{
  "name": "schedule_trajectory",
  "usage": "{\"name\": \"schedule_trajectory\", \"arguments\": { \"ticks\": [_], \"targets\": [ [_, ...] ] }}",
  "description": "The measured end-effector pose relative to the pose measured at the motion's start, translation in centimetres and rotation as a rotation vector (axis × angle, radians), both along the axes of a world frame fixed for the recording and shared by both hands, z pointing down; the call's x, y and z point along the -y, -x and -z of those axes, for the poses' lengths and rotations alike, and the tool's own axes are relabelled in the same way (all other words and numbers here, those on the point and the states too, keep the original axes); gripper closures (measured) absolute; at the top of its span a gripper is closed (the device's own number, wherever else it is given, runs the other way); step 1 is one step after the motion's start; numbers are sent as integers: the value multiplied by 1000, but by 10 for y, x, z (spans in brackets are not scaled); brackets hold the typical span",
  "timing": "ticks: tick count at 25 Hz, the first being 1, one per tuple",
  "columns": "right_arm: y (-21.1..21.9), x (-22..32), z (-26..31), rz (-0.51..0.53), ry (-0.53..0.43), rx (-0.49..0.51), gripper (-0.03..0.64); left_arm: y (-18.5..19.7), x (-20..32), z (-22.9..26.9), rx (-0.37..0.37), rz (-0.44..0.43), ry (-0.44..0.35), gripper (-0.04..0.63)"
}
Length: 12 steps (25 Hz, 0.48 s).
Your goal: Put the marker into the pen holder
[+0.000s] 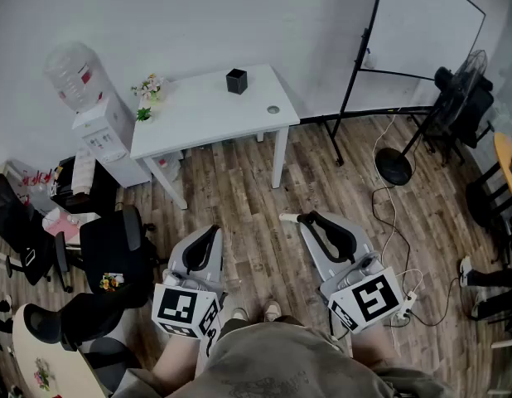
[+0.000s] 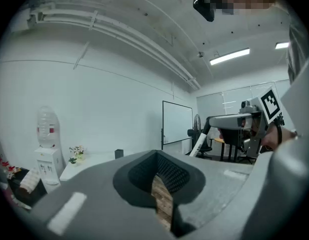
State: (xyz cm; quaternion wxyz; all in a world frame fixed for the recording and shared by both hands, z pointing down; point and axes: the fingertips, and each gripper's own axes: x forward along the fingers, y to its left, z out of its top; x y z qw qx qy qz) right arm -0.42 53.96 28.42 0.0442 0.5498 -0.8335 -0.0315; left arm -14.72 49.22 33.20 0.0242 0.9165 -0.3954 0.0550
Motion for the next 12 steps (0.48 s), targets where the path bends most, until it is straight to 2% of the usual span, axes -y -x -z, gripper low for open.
{"name": "schedule_trajectory", "arguments": {
  "ticks": [12],
  "targets": [
    [-25, 8, -13, 10, 32, -11, 520, -34, 6, -10, 29, -25, 13, 595]
  ]
}}
